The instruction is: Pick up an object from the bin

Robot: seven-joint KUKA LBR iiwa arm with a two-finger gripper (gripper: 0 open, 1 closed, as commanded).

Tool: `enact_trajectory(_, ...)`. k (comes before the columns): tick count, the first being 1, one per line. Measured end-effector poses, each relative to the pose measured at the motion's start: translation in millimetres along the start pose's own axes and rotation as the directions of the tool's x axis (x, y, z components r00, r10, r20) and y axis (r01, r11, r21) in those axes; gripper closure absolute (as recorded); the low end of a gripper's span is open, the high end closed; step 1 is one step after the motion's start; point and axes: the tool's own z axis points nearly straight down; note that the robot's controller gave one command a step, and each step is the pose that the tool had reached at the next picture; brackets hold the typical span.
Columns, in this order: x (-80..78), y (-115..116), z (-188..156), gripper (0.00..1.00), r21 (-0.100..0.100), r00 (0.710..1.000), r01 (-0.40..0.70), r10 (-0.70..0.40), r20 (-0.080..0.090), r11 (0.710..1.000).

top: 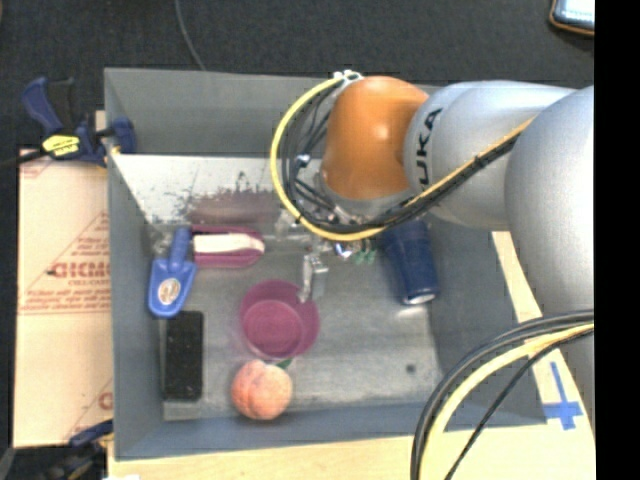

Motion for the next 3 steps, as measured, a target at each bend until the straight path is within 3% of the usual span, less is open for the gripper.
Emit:
enact_trajectory(1,35.5,61,56,0.00,0.001,1.000,-0.015,0.015,-0.021,1.000)
enact_trajectory(2,28.6,-3,52,0.00,0.008,0.998,0.067,-0.067,0.011,0.998)
enact_trajectory(3,29.6,25,53,0.00,-0.002,0.999,-0.041,0.041,-0.007,0.999)
